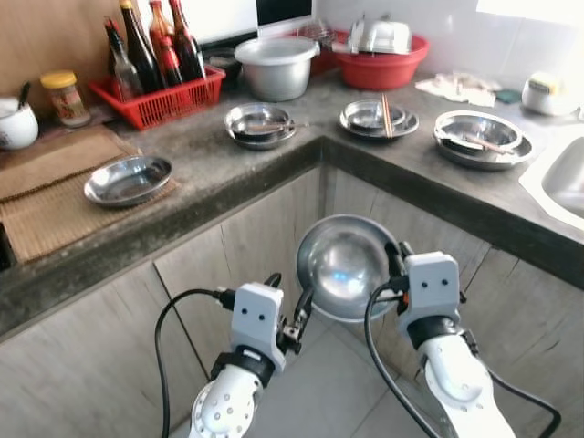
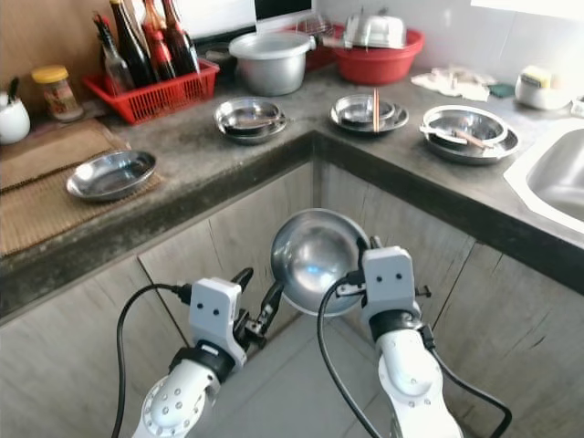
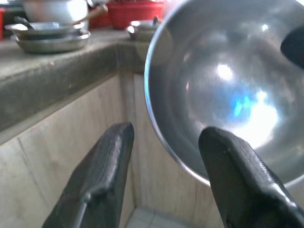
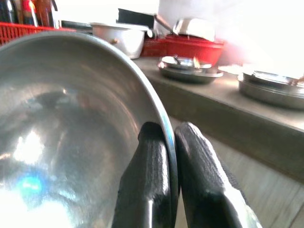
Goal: Kitchen organization
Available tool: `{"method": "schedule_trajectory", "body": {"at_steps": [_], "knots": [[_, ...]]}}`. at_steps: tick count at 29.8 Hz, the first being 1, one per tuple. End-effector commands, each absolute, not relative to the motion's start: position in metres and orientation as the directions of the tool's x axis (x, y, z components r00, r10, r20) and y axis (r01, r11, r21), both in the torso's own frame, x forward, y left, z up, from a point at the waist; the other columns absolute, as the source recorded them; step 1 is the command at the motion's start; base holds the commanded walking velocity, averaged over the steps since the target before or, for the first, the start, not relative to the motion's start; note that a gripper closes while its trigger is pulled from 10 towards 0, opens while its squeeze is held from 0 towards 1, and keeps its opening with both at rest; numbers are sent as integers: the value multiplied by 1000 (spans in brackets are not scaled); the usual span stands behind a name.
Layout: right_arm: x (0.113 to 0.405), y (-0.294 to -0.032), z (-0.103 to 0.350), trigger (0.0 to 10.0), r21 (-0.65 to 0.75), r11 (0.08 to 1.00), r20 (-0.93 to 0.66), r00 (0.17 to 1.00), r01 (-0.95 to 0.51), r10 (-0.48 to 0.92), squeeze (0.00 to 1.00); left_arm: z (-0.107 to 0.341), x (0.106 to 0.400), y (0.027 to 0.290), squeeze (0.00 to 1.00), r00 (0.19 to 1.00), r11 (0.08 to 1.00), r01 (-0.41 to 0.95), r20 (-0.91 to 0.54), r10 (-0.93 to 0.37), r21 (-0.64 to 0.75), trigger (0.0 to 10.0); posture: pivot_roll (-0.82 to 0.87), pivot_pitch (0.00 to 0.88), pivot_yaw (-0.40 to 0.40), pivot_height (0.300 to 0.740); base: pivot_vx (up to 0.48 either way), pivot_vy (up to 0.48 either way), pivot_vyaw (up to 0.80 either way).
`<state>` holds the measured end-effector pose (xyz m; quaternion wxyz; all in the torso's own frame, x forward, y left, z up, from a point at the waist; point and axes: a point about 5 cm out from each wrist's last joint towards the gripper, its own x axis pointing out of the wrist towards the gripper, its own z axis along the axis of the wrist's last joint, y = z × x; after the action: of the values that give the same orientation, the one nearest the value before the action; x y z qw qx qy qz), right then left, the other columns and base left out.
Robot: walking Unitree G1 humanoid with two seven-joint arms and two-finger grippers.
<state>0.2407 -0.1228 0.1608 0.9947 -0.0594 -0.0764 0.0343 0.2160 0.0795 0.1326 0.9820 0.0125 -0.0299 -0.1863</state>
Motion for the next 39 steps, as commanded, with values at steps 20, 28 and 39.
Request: {"method": "schedule_trajectory", "body": {"at_steps": [20,28,39], "knots": [[238,-120,167,0,-122,991,178,982,-48,70,0,132,216,77,0,916,916,395,40,-399,75,10000,62,67,27,740,0,-13,-795],[238,-119,167,0,-122,991,177,982,-46,68,0,132,216,77,0,915,914,398,39,-402,78,10000,64,71,31,740,0,-434,-782],[239,-117,167,0,-128,990,183,980,-52,75,0,130,216,78,0,920,919,389,33,-391,60,10000,66,67,29,740,114,-366,-747]]}}
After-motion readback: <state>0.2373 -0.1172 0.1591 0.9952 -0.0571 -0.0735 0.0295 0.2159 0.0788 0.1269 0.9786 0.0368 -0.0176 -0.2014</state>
